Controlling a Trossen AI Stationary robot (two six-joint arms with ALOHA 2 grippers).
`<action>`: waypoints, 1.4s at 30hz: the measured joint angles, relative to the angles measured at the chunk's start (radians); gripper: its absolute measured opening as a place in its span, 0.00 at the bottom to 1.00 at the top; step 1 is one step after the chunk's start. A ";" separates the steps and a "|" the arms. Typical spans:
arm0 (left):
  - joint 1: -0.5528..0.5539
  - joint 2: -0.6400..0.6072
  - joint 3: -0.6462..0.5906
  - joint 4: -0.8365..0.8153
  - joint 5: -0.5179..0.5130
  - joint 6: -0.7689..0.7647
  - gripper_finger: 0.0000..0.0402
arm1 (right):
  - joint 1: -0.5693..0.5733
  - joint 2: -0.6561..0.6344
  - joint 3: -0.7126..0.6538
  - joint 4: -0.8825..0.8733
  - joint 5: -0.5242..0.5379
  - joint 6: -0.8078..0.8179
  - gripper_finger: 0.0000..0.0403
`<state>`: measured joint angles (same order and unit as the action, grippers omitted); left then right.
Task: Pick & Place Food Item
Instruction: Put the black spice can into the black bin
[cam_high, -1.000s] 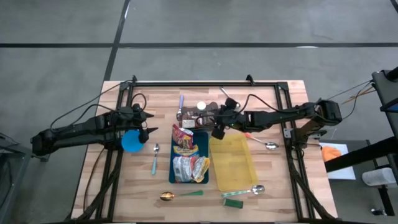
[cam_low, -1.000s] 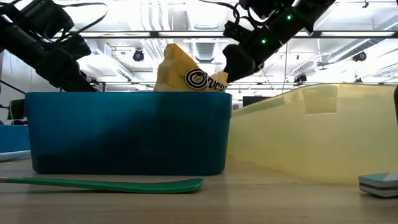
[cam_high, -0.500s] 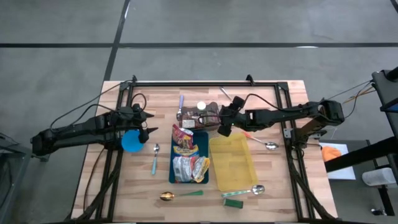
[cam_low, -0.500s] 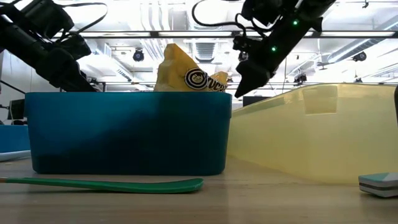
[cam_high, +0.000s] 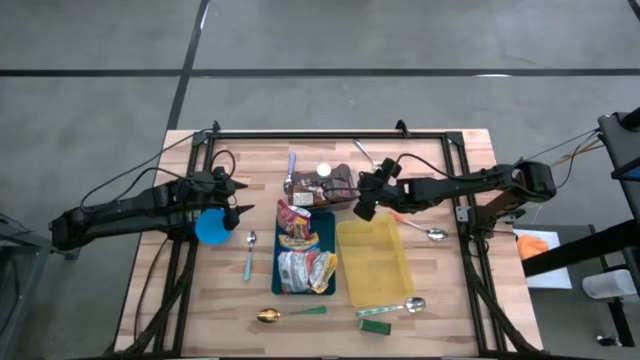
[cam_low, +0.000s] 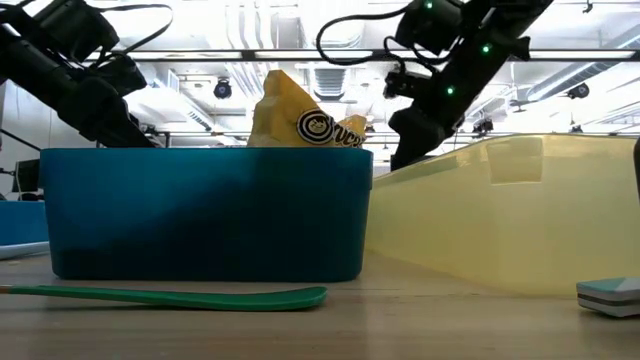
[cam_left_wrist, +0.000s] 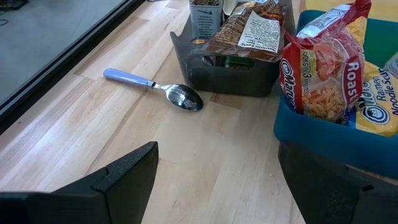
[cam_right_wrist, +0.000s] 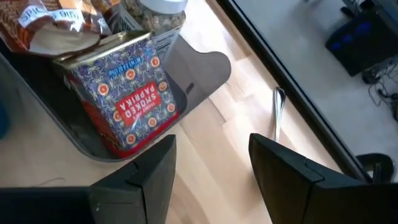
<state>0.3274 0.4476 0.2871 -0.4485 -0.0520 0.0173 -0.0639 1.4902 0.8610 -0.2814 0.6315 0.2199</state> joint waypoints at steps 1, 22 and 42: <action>0.000 0.000 0.000 0.000 0.000 0.000 0.84 | 0.000 -0.010 -0.004 -0.002 0.000 0.011 0.50; 0.000 0.000 0.000 -0.001 0.000 0.000 0.84 | 0.000 -0.252 -0.171 0.003 -0.001 0.221 0.50; 0.000 0.000 0.000 -0.001 0.000 0.000 0.84 | 0.224 -0.275 -0.083 0.017 -0.240 0.226 0.50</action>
<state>0.3275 0.4473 0.2871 -0.4496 -0.0521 0.0170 0.1606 1.2155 0.7780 -0.2649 0.3916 0.4460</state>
